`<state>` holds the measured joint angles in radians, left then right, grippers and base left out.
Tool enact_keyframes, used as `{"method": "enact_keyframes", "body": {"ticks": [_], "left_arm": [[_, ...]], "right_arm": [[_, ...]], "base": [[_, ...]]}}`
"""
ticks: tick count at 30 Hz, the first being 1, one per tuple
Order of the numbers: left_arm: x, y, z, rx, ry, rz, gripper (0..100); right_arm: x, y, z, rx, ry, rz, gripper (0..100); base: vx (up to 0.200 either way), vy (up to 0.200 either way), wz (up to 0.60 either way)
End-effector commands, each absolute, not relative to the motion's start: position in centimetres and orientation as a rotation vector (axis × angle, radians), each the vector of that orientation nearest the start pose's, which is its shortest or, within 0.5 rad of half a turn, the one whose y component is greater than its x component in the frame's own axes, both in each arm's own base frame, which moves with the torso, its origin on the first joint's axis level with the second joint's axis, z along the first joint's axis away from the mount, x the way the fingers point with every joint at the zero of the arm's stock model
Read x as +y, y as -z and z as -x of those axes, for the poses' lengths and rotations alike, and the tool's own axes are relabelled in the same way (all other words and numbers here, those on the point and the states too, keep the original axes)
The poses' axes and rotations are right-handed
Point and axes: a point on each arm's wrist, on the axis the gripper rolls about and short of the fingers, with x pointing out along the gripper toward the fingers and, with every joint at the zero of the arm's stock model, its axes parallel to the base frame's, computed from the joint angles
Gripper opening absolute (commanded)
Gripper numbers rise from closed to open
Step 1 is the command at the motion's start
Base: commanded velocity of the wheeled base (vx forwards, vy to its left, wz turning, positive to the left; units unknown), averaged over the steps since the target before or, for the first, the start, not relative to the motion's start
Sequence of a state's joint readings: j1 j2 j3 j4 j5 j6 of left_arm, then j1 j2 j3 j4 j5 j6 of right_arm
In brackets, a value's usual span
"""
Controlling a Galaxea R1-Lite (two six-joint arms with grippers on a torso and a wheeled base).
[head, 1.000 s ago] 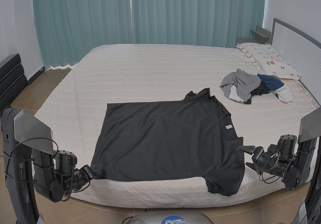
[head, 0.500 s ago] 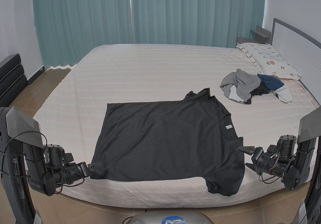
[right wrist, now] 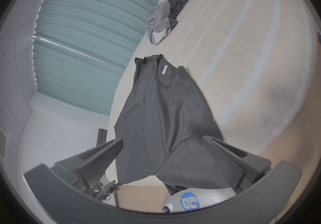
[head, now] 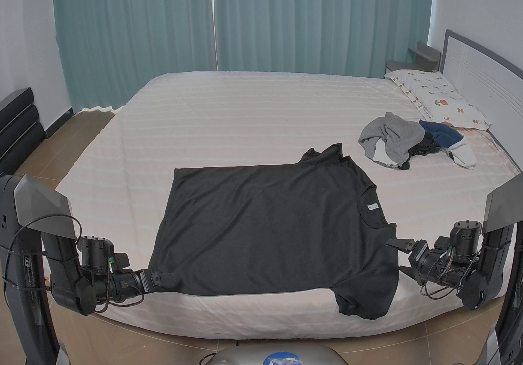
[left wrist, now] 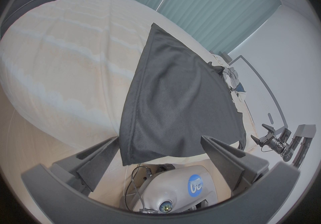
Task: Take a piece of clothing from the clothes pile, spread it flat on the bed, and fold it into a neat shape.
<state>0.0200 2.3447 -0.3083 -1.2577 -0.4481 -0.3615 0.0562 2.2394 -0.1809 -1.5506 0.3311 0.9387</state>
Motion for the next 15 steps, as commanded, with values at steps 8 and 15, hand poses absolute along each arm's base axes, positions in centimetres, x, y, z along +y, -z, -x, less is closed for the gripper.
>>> {"method": "enact_keyframes", "body": {"ticks": [8,15], "left_arm": [[-0.77,4.72,-27.42,0.826,0.266,0.505,100],[-0.74,4.81,-27.36,0.827,0.251,0.500,100]], "right_arm": [[2.24,0.54,-25.81,0.653,-0.114,-0.976,100],[2.27,0.64,-25.73,0.659,-0.112,-0.976,100]], "base": [[0.000,0.000,0.00],[0.000,0.000,0.00]]}}
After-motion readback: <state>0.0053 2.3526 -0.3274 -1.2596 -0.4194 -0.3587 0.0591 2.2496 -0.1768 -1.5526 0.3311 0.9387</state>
